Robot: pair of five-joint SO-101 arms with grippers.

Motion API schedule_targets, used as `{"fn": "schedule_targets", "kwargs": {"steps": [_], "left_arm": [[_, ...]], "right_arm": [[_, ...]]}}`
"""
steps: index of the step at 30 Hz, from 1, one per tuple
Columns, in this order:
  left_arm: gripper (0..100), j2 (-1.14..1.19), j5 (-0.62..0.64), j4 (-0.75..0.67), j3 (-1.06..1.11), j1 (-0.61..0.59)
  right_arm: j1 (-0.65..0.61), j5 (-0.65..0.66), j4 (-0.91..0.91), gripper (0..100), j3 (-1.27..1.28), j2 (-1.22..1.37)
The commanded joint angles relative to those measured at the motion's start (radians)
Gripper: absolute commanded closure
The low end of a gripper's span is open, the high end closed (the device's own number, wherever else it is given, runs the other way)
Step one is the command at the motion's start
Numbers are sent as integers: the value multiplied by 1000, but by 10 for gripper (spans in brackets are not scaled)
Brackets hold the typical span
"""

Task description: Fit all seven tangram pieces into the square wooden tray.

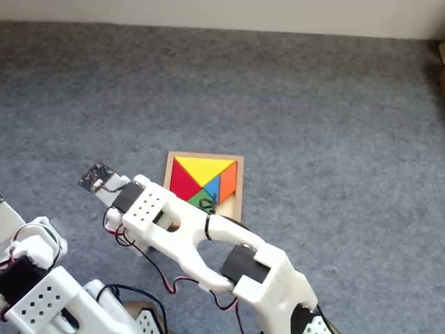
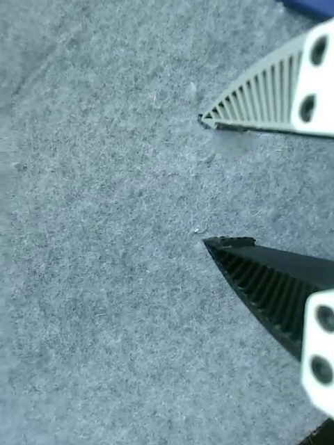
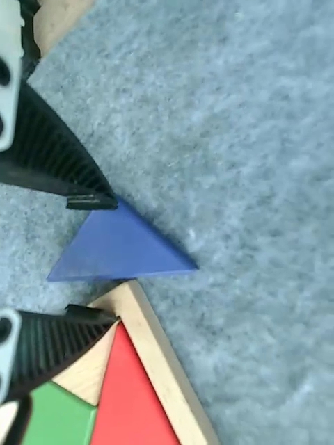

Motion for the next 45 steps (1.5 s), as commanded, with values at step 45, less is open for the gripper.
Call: {"fn": "schedule_targets", "kwargs": {"steps": [45], "left_arm": [[749,-1,12,-37,15,44]], "right_arm": [[-22,78,-64,878,8,81]]}}
